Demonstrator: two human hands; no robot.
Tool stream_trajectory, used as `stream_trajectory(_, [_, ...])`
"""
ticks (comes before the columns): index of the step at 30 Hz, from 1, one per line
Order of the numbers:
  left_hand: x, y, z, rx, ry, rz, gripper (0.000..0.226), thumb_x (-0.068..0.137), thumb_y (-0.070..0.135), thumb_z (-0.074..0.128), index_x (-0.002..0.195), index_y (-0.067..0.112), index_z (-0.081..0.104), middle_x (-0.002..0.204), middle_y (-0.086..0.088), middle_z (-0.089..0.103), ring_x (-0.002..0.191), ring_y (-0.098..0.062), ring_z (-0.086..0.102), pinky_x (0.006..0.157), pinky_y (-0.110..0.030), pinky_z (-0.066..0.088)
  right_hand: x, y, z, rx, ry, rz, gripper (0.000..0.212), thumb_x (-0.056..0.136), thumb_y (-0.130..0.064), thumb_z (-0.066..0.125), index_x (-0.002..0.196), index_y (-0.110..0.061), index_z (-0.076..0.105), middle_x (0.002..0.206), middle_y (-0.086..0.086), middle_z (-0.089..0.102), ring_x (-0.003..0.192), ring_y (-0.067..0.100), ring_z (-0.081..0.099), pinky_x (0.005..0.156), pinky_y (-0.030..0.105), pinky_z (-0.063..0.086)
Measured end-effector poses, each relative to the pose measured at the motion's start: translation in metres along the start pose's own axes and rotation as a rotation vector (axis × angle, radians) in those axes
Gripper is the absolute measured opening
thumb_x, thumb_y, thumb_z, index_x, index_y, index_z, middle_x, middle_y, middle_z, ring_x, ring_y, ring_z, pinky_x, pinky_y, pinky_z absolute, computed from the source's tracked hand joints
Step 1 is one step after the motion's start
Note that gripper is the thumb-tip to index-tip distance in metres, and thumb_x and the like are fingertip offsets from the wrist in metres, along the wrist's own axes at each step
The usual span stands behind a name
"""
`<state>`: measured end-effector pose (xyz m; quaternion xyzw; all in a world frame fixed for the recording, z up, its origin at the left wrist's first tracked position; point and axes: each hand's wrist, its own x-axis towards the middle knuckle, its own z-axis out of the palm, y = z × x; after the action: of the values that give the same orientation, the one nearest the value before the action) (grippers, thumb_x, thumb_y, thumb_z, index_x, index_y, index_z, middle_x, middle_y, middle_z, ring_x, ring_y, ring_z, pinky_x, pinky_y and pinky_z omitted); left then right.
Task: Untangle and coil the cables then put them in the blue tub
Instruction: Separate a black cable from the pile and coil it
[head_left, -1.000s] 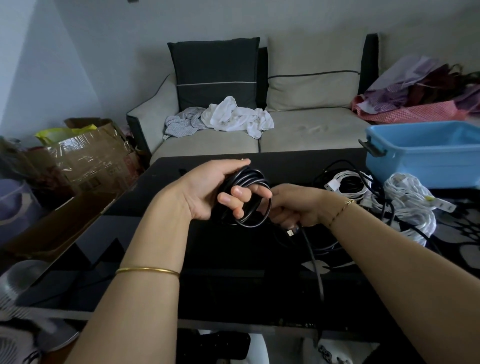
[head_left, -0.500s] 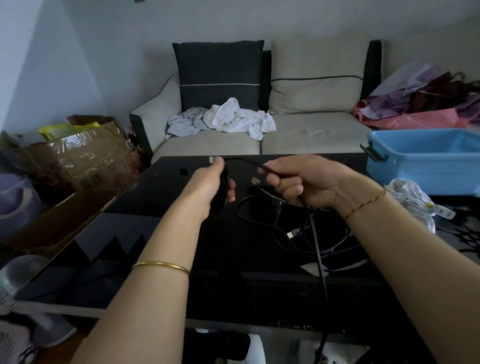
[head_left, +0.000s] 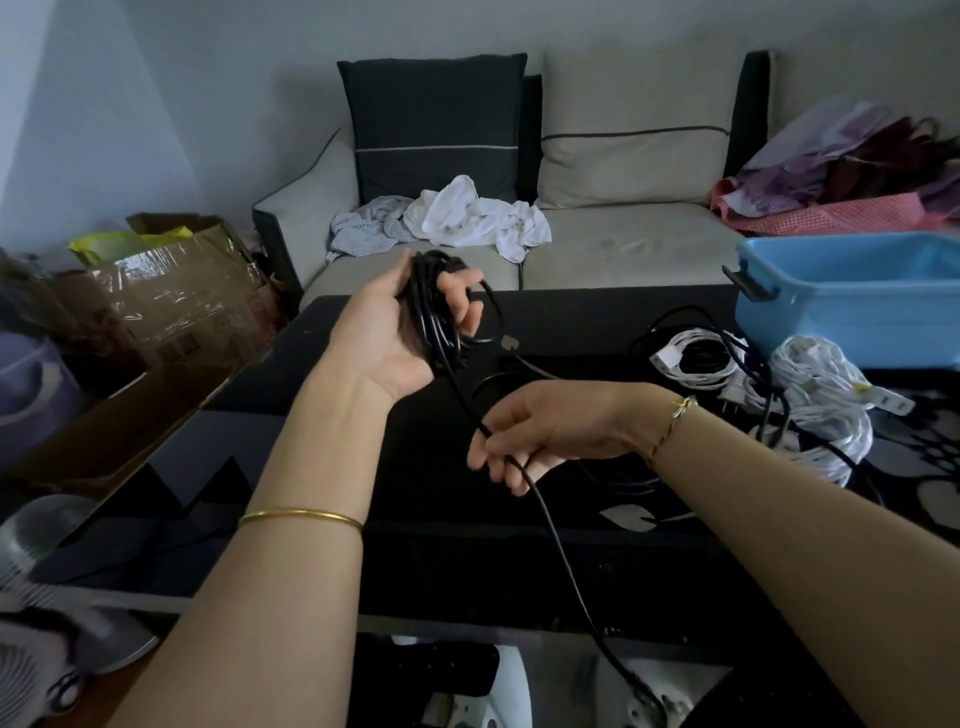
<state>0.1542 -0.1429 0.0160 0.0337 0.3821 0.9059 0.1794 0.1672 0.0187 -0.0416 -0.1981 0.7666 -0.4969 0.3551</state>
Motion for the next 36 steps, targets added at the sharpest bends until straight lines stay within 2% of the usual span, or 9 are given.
stream_trajectory(4, [-0.007,-0.001,0.003,0.263,-0.168,-0.257,0.06,0.099,0.039,0.03,0.113,-0.013,0.055,0.052,0.007,0.044,0.036,-0.002,0.042,0.052,-0.017,0.046,0.006,0.01,-0.015,-0.251,0.29,0.03,0.015,0.093,0.0,0.051,0.083,-0.009,0.059,0.074,0.004,0.06,0.064,0.012,0.058,0.066,0.023,0.05])
stream_trajectory(7, [-0.01,0.001,0.005,0.445,-0.239,-0.406,0.06,0.092,0.041,0.035,0.111,-0.012,0.057,0.049,0.007,0.041,0.033,-0.002,0.038,0.052,-0.018,0.045,0.011,0.022,-0.021,-0.471,0.513,0.066,0.009,0.093,-0.004,0.047,0.088,-0.005,0.054,0.073,0.004,0.061,0.059,0.014,0.06,0.058,0.021,0.046])
stream_trajectory(13, [-0.005,-0.013,0.002,0.822,-0.084,-0.561,0.061,0.1,0.043,0.03,0.102,-0.011,0.057,0.049,0.002,0.042,0.032,-0.006,0.034,0.045,-0.018,0.042,-0.001,0.013,-0.039,-0.124,0.804,-0.026,0.018,0.093,-0.017,0.058,0.078,-0.009,0.053,0.057,0.005,0.05,0.041,0.016,0.047,0.042,0.026,0.047])
stream_trajectory(15, [0.001,-0.017,-0.002,0.85,0.002,-0.538,0.057,0.102,0.043,0.03,0.099,-0.007,0.056,0.049,0.0,0.045,0.033,-0.008,0.037,0.045,-0.018,0.046,-0.005,0.004,-0.038,-0.106,0.867,-0.03,0.019,0.091,-0.018,0.059,0.075,-0.01,0.053,0.057,0.004,0.043,0.04,0.013,0.037,0.037,0.02,0.036])
stream_trajectory(19, [0.014,-0.025,-0.013,0.758,0.243,-0.332,0.042,0.102,0.041,0.036,0.099,0.002,0.051,0.057,-0.006,0.052,0.035,-0.015,0.047,0.047,-0.026,0.052,-0.008,-0.019,-0.023,0.178,0.727,-0.12,0.025,0.092,-0.015,0.049,0.067,-0.013,0.051,0.054,0.002,0.038,0.034,0.008,0.023,0.036,0.016,0.019])
stream_trajectory(23, [0.024,-0.023,-0.024,0.514,0.38,-0.107,0.045,0.102,0.043,0.034,0.085,0.004,0.051,0.061,-0.008,0.05,0.033,-0.015,0.051,0.042,-0.026,0.053,-0.005,-0.03,0.0,0.138,0.505,-0.228,0.026,0.099,-0.014,0.038,0.088,-0.006,0.06,0.054,0.002,0.043,0.035,0.008,0.026,0.036,0.018,0.023])
stream_trajectory(26, [0.029,-0.015,-0.028,0.291,0.417,0.019,0.046,0.101,0.045,0.037,0.094,0.002,0.053,0.063,-0.008,0.055,0.039,-0.018,0.059,0.042,-0.026,0.052,-0.003,-0.026,0.007,-0.002,0.345,-0.225,0.026,0.102,-0.014,0.035,0.101,-0.006,0.06,0.06,0.003,0.05,0.037,0.008,0.038,0.042,0.02,0.034])
stream_trajectory(31, [0.022,-0.008,-0.021,0.024,0.234,0.097,0.05,0.103,0.042,0.031,0.104,-0.002,0.055,0.055,-0.003,0.059,0.047,-0.014,0.063,0.062,-0.032,0.051,-0.002,-0.02,0.01,-0.051,0.076,-0.178,0.028,0.103,-0.016,0.036,0.121,-0.009,0.057,0.072,0.004,0.056,0.054,0.012,0.052,0.061,0.021,0.05])
stream_trajectory(36, [0.007,-0.005,-0.015,0.056,-0.011,-0.046,0.058,0.103,0.039,0.027,0.112,-0.011,0.055,0.052,0.007,0.047,0.037,-0.003,0.043,0.051,-0.018,0.048,0.002,-0.012,0.002,-0.242,0.054,-0.092,0.026,0.099,-0.013,0.048,0.121,-0.01,0.061,0.077,0.0,0.061,0.066,0.009,0.058,0.072,0.021,0.05])
